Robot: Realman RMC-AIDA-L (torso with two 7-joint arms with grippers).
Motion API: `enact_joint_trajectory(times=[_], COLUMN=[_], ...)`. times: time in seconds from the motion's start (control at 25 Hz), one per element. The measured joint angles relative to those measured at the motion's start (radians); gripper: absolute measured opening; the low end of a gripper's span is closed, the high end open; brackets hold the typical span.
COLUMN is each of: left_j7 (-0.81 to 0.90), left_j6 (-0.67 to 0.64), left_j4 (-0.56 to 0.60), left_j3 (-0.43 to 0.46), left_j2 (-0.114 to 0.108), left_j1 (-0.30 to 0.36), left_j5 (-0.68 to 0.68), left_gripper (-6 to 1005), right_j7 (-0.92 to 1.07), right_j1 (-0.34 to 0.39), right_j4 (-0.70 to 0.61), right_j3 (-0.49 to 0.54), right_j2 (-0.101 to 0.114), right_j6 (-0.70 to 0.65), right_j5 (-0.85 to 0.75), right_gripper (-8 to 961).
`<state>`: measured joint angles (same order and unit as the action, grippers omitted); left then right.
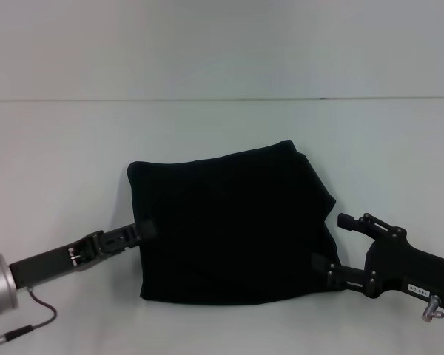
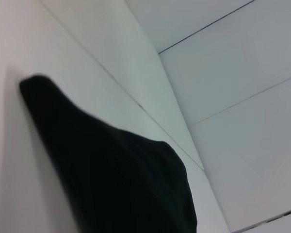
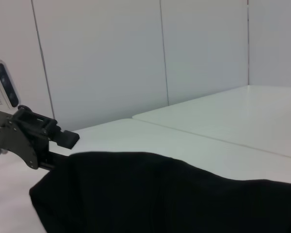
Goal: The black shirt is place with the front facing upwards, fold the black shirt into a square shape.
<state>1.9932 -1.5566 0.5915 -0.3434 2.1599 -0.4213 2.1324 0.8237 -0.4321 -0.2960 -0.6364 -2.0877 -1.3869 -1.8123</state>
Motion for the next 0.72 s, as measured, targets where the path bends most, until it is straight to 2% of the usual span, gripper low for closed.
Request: enact_joint_trajectory(times=[0.12, 0.32, 0.56, 0.72], left_j7=[-0.053, -0.33, -0.64, -0.754], left_j6=[-0.027, -0.114, -0.11, -0.118], left_j4=[0.061, 0.21, 0.25, 0.249], left_j3=[-0.002, -0.03, -0.078, -0.081], left_j2=[-0.001, 0.003, 0.006, 0.012], left_j1=[0.006, 0.017, 0.012, 0.032], left_j5=[0.004, 0.016, 0.079, 0.092], left_gripper=[490, 679, 938, 953], right_j7=[-0.003, -0.005, -0.023, -0.042], right_j1=[0.0, -0.003, -0.005, -0.01], right_j4=[0.0, -0.003, -0.011, -0.004], right_j3=[0.002, 0.004, -0.004, -0.009], right_j2=[0.0, -0.001, -0.003, -0.005], right_j6=[-0.001, -0.002, -0.006, -0.006], right_j5=[0.002, 0.004, 0.005, -0.003], right_gripper=[938, 938, 938, 938])
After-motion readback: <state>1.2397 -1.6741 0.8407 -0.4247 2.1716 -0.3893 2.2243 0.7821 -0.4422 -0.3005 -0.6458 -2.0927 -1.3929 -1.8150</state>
